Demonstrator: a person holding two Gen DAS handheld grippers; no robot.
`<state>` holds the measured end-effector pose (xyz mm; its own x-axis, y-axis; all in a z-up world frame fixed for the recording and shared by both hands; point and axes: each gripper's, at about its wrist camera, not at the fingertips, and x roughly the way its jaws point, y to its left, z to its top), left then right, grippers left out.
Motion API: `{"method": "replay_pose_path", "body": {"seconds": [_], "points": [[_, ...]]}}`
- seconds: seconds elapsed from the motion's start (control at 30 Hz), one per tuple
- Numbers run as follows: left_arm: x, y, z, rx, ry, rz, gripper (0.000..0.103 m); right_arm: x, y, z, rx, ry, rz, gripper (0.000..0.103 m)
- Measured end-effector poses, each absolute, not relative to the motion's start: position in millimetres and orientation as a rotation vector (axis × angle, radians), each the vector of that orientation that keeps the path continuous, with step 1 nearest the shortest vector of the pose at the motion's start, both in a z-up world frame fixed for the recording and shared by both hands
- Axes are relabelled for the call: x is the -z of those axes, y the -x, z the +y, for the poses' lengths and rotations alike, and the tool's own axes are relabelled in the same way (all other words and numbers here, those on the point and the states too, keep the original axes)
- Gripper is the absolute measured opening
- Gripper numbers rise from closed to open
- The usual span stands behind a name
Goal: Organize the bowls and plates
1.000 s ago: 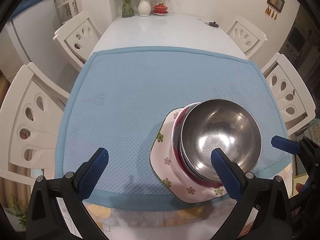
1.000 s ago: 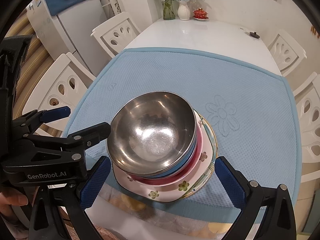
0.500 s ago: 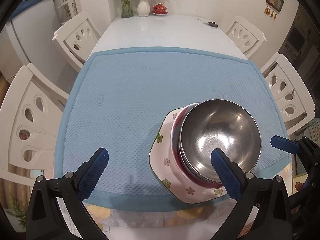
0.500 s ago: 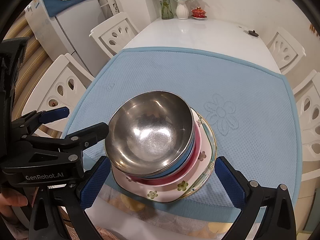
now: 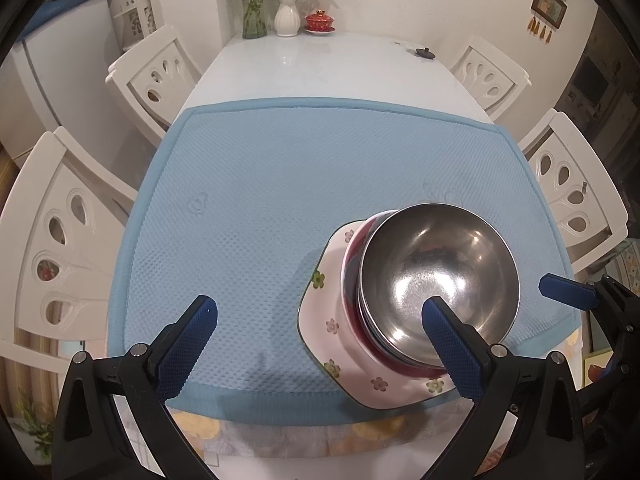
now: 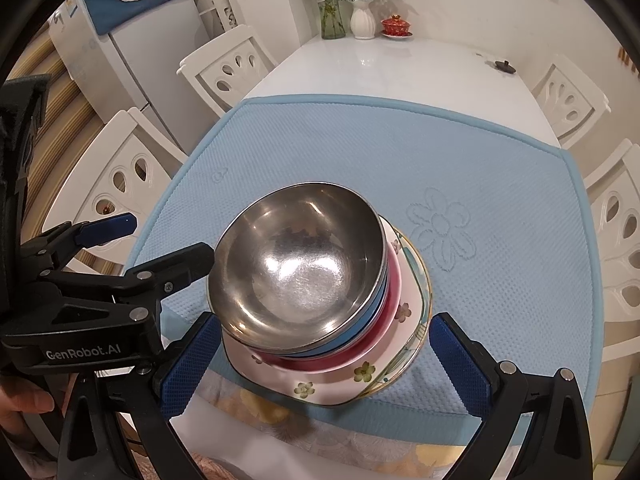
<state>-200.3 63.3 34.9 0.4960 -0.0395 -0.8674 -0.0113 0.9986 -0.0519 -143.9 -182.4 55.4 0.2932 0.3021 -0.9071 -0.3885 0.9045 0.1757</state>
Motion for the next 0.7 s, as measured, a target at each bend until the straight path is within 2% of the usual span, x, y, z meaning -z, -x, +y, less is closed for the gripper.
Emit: {"method": "replay_pose_path", "body": {"seconds": [0.7], "points": [[-32.2, 199.2, 65.7, 0.011, 0.073, 1.070, 0.102, -54.3, 143.0, -185.6, -0.463, 0.080, 1.199, 0.103]]}}
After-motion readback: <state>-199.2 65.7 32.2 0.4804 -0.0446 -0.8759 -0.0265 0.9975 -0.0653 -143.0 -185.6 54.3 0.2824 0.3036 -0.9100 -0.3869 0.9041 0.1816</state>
